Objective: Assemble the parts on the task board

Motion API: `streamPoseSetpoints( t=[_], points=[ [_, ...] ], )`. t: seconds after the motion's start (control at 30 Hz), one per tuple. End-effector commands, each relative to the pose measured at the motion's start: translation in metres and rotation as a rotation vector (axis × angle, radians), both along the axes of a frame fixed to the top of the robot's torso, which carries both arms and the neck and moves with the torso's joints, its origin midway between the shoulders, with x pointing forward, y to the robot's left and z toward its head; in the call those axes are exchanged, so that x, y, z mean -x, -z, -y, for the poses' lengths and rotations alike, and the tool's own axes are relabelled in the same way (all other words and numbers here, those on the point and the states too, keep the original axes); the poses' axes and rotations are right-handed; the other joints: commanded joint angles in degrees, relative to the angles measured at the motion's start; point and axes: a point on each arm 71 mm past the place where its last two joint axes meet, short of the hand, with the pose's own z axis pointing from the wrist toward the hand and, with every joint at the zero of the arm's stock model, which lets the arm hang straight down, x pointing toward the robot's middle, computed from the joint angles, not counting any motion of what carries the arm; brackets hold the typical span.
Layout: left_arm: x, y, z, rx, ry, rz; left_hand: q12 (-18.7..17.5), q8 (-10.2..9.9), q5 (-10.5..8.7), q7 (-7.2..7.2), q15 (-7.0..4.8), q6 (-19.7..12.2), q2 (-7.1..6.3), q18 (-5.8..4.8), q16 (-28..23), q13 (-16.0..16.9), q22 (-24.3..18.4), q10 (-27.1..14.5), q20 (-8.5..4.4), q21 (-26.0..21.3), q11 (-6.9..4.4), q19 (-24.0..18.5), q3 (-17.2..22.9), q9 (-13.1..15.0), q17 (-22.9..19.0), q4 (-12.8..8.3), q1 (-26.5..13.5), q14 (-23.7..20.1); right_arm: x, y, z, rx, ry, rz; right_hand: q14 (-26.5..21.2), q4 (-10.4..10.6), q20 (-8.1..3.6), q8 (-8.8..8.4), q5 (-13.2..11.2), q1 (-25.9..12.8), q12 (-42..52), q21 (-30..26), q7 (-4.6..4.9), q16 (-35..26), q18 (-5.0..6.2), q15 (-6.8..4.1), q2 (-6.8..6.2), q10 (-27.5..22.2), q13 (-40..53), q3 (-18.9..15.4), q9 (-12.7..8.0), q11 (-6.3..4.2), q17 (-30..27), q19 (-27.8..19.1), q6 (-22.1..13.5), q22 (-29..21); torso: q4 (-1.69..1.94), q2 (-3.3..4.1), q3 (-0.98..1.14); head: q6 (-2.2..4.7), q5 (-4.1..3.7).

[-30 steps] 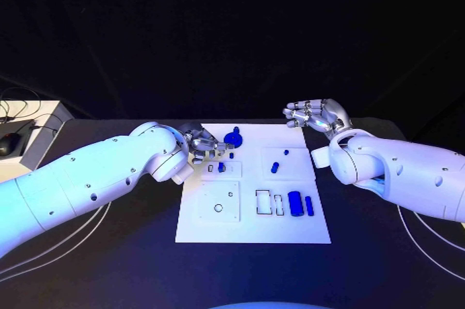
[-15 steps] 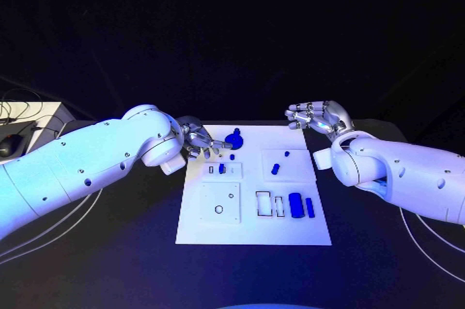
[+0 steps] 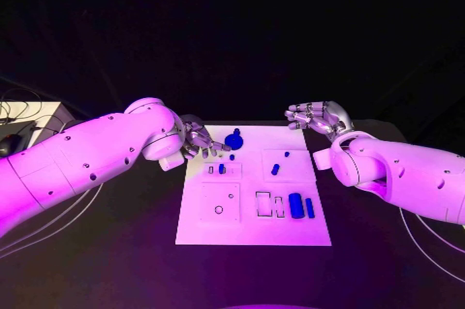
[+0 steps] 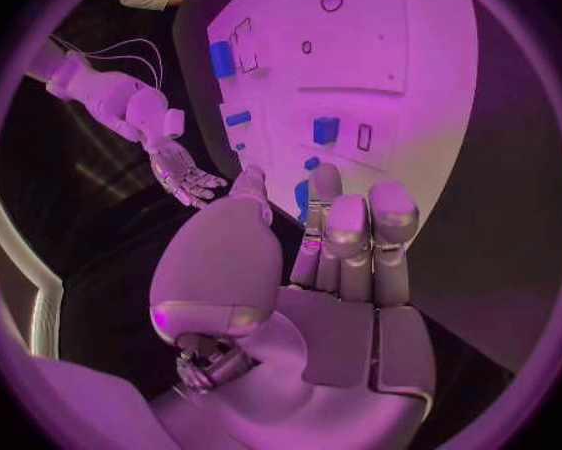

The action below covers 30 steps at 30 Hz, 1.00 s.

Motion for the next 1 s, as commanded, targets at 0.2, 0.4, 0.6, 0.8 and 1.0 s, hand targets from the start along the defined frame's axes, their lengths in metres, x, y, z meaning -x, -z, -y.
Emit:
streamPoseSetpoints(
  t=[0.2,0.4,0.6,0.8,1.0],
  points=[
    [-0.003,0.009,0.004,-0.117,0.053,-0.073,-0.2,-5.5,0.53,0.72,0.66,0.7,1.25,-0.06,-0.1,-0.6,-0.3,-0.8,0.57,-0.5,0.71,-0.2,-0.3,-2.9,0.0,-0.2,-0.1,-0.3,0.0,0.0,-0.002,-0.003,-0.018,0.001,-0.5,0.1,0.11,-0.31,0.4,-0.4,-0.3,0.2,0.16,-0.3,-0.81,0.16,-0.1,-0.7,-0.1,0.3,-0.1,0.09,-0.2,-0.6,-0.6,-0.1,0.08,-0.04,-0.05,-0.24,-0.07],
    [-0.005,0.015,0.009,-0.138,0.069,-0.108,-0.2,-6.1,0.65,0.52,0.57,1.5,1.02,-0.13,0.0,-0.7,-0.1,-0.7,0.49,-0.5,0.55,-0.1,1.8,-2.7,0.2,-0.3,-0.5,-0.2,0.0,0.0,-0.003,-0.003,-0.02,0.001,-0.5,0.1,0.11,-0.31,0.4,-0.4,-0.3,0.2,0.16,-0.3,-0.81,0.16,-0.1,-0.7,-0.1,0.3,-0.1,0.09,-0.2,-0.6,-0.6,-0.1,0.02,-0.07,-0.01,-0.33,0.0],
    [-0.006,0.024,0.012,-0.149,0.08,-0.147,-0.2,-6.5,0.62,0.54,0.57,1.7,-0.91,-0.17,0.1,-0.6,0.0,-0.8,0.46,-0.7,0.57,-0.1,8.0,-2.3,0.3,0.2,-1.5,-0.3,0.0,0.0,-0.003,-0.003,-0.02,0.001,-0.5,0.1,0.14,-0.3,0.4,-0.3,-0.3,0.2,0.18,-0.3,-0.81,0.17,-0.07,-0.7,-0.1,0.3,0.0,0.1,-0.2,-0.6,-0.6,-0.2,-0.03,-0.01,-0.03,-0.31,-0.1],
    [-0.005,0.026,0.016,-0.138,0.079,-0.156,0.0,-6.2,0.65,0.39,0.47,1.9,-1.25,-0.22,0.1,-0.6,0.3,-0.7,0.4,-0.6,0.46,-0.1,9.1,-1.8,0.4,0.1,-1.8,-0.2,-0.001,0.0,-0.004,-0.004,-0.021,0.001,-0.5,0.1,0.14,-0.3,0.4,-0.3,-0.3,0.2,0.18,-0.3,-0.81,0.17,-0.07,-0.7,-0.1,0.3,0.0,0.1,-0.2,-0.6,-0.6,-0.2,-0.01,0.02,-0.01,-0.38,-0.11],
    [-0.005,0.027,0.018,-0.138,0.084,-0.164,0.0,-6.0,0.63,0.26,0.44,2.1,-1.41,-0.25,0.1,-0.6,0.3,-0.7,0.37,-0.6,0.41,-0.1,9.4,-1.6,0.3,0.3,-2.0,-0.3,-0.001,0.0,-0.004,-0.004,-0.021,0.001,-0.5,0.1,0.14,-0.3,0.4,-0.3,-0.3,0.2,0.18,-0.3,-0.81,0.17,-0.07,-0.7,-0.1,0.3,0.0,0.1,-0.2,-0.6,-0.6,-0.2,0.08,-0.04,0.03,-0.48,-0.21]
  ],
)
